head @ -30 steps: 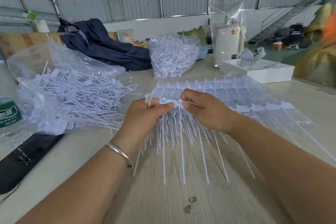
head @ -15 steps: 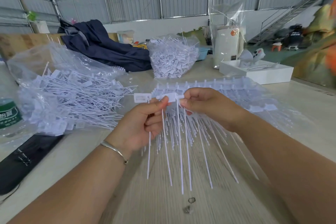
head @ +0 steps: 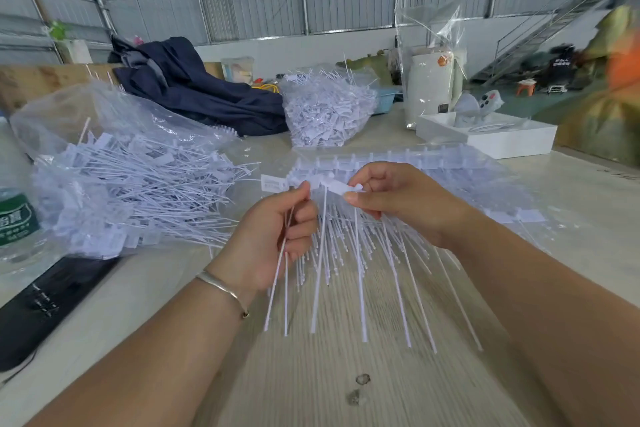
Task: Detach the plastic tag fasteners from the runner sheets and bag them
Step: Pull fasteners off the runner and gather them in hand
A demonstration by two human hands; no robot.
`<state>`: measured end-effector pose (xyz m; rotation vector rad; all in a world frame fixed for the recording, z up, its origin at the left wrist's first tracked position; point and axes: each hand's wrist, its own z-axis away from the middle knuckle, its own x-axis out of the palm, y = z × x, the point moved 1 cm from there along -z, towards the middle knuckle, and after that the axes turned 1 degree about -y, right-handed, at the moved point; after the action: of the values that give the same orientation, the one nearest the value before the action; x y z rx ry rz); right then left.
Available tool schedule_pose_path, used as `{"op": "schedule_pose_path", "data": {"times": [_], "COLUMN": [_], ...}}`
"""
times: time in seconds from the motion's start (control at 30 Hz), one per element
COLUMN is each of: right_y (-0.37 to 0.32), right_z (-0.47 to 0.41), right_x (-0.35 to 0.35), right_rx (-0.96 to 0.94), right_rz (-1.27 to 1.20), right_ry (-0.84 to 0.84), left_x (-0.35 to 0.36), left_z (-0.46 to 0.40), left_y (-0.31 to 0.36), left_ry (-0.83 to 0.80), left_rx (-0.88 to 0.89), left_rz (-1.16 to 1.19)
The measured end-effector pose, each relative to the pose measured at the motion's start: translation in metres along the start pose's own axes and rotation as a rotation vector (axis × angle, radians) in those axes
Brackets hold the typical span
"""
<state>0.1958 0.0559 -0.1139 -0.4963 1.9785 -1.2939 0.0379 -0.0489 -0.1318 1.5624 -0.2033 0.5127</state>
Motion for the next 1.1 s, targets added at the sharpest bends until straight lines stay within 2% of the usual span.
{"op": "schedule_pose_path", "data": {"times": [0.1,0.2,0.3,0.33,0.5,0.63,0.8,1.1], "right_y": [0.002,0.000,-0.002,-0.002,0.003,0.006,0.007,0.008], "right_z": [0.000,0.000,-0.002,-0.002,0.000,-0.001,-0.001,0.001], "right_x": [-0.003,-0.004,-0.008,-0.009,-0.011,-0.008,-0.003,0.001], "right_rx": [0.016,-0.001,0.007,0.008,0.025,0.035,0.015,-0.043], "right_rz": [-0.043,-0.118,-0.132,-0.125,-0.083,-0.029,0.000,0.106], "right_ry": [0.016,0.009,0.048,0.066,0.093,0.040,-0.046,-0.055], "left_x": [-0.005,-0.008,-0.009,-0.011,-0.013,-0.011,-0.007,-0.002], "left_z": [0.000,-0.001,0.000,0.000,-0.001,0.000,0.000,0.004], "left_y": [0.002,0.002,0.001,0.001,-0.002,-0.003,-0.003,-0.002], "left_ry": [0.038,0.173,0.426,0.463,0.359,0.364,0.375,0.309], "left_rx": [0.043,0.066,0.259,0.295,0.163,0.173,0.145,0.219], "left_rz": [-0.112,-0.277,-0.762,-0.819,-0.582,-0.510,-0.589,-0.722]}}
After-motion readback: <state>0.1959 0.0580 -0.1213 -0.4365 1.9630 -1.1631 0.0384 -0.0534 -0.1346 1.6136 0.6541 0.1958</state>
